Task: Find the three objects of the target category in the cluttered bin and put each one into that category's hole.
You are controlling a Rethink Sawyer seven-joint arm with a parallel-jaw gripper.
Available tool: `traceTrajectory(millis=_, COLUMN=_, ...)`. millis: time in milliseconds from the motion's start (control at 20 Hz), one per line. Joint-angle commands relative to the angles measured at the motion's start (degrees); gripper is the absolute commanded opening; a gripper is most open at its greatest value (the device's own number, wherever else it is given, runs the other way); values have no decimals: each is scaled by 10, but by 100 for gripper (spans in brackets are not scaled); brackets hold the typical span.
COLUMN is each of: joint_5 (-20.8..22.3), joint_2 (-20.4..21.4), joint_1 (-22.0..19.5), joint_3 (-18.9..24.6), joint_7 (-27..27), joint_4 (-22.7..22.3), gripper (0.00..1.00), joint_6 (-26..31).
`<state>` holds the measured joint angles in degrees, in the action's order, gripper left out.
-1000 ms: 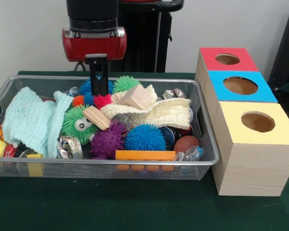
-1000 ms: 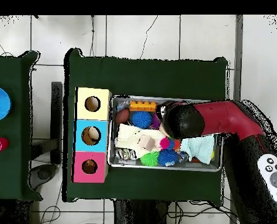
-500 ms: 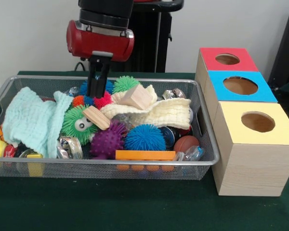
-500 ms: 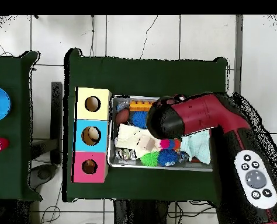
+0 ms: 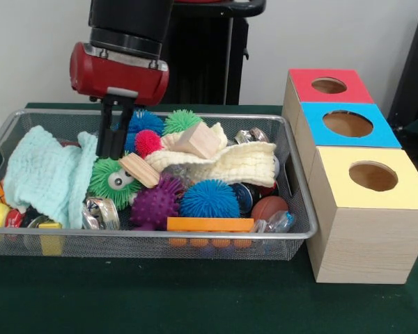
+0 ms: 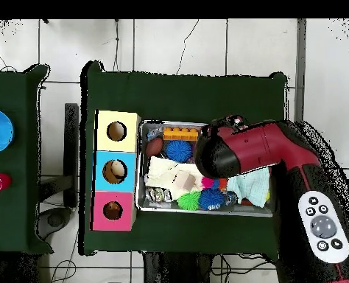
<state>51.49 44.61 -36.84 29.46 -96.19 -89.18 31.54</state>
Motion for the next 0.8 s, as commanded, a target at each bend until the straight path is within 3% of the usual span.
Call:
traceTrajectory(millis=50, joint_5=37, joint_2=-23, joint_1=7, joint_3=-50, joint_7=-30, joint_4=18, gripper=0, joint_6=-24)
traceTrajectory(millis=450, joint_5=16, joint_2=-1, joint_1=26, joint_3=-90, joint_7=-62, joint_4=-22, gripper=0, joint_6=-23)
traceTrajectory(millis=800, joint_5=-22, joint_2=12, joint_1=15, joint_3=-92, joint_7=-44, joint_4=-87, gripper=0, joint_6=-24)
